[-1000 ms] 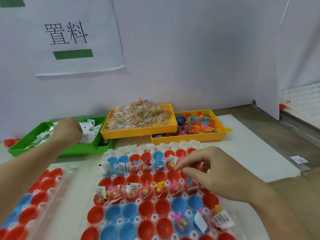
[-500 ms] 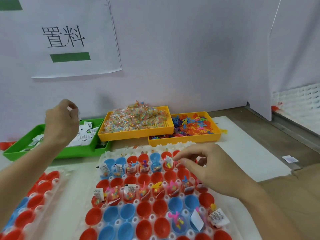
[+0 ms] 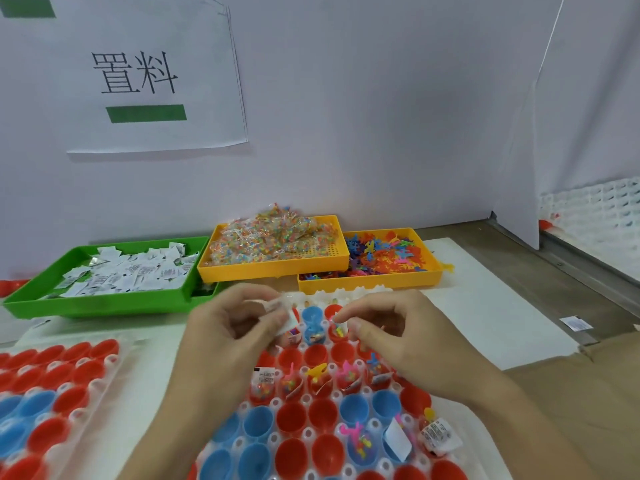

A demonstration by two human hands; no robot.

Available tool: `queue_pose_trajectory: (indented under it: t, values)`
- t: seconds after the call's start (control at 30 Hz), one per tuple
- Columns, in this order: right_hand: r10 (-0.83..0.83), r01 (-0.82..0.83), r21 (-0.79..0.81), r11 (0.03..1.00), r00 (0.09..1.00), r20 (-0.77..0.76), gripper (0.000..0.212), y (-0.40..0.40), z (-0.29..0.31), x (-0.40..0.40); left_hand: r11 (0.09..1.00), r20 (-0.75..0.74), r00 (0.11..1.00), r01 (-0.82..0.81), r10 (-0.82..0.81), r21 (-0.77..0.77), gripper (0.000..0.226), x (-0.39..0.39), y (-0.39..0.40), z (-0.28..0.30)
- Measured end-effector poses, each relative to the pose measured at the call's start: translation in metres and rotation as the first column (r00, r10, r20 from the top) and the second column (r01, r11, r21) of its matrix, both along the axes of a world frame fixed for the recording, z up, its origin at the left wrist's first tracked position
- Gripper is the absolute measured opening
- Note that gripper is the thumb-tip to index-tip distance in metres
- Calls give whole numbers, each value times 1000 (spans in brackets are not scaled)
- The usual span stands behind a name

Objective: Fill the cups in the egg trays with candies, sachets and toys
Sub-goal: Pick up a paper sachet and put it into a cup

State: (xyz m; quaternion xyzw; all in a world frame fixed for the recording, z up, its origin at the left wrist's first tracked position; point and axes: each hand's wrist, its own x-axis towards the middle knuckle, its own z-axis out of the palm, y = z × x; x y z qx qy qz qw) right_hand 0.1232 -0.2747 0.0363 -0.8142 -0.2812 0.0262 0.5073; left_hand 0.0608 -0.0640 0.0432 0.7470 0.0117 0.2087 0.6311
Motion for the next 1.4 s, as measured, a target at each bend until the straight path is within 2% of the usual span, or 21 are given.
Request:
queue_pose_trajectory:
  t: [0.07, 0.2, 0.33, 0.4, 0.47, 0.53, 0.6, 0.7, 0.8, 0.87, 0.93, 1.03, 1.1, 1.17, 1.23, 1.3, 1.37, 1.4]
  values:
    - [13, -13, 26, 1000, 1000, -14, 17, 3, 0, -2, 997, -30, 998, 54, -55, -58, 23, -3, -6, -6]
    - [48, -43, 100, 994, 998, -52, 15, 9, 1, -6, 988, -46, 990, 131, -135, -83, 28, -8, -12, -11]
    - [52, -47, 112, 993, 998, -41, 19, 17, 0, -12, 982, -65, 980, 191, -190, 7, 30, -15, -15, -11]
    - [56, -54, 96, 994, 998, -11, 11, 21, -1, -14, 976, -62, 976, 212, -209, 57, 23, -16, -17, -10]
    - [27, -30, 89, 996, 999, 38, 4, 23, -1, -15, 968, -69, 974, 224, -217, 112, 25, -17, -19, -11]
    - [-40, 31, 128, 991, 997, 71, 7, 22, -2, -14, 967, -99, 975, 213, -201, 139, 32, -16, -21, -10]
    - [-128, 110, 200, 974, 989, 76, 8, 19, -1, -9, 970, -125, 986, 136, -112, 201, 33, -10, -14, -5]
    - [-208, 197, 301, 933, 978, 5, 8, 10, 0, -1, 934, -136, 984, -57, 112, 353, 23, 16, 22, 5]
    - [-250, 248, 306, 919, 968, -32, 8, 6, -1, 4, 809, -129, 911, -274, 392, 521, 14, 52, 78, 17]
    - [-260, 262, 291, 920, 964, -47, 10, 6, -2, 4, 721, -91, 845, -388, 527, 575, 13, 72, 111, 21]
    - [-264, 271, 264, 926, 962, -63, 10, 5, -3, 5, 684, -97, 808, -421, 582, 596, 12, 84, 134, 21]
    - [-248, 265, 236, 935, 964, -97, 10, 4, -3, 5, 645, -158, 778, -369, 608, 669, 20, 89, 147, 17]
    - [-260, 276, 214, 937, 960, -102, 10, 4, -3, 6, 597, -115, 773, -377, 624, 708, 24, 84, 140, 19]
    - [-274, 289, 191, 938, 956, -104, 8, 3, -2, 5, 604, -24, 817, -406, 577, 686, 21, 70, 116, 22]
    - [-259, 277, 191, 942, 959, -116, 5, 4, 0, 4, 722, 5, 906, -340, 423, 602, 13, 45, 83, 25]
    - [-213, 237, 208, 949, 968, -135, 5, 5, 2, 1, 855, -61, 983, -120, 174, 504, 9, 18, 48, 28]
    - [-136, 175, 243, 954, 976, -168, 4, 8, 5, -4, 908, -125, 991, 95, -47, 409, 7, 0, 19, 26]
    - [-92, 140, 268, 953, 979, -184, 5, 11, 6, -7, 918, -141, 984, 155, -110, 366, 13, -6, 8, 24]
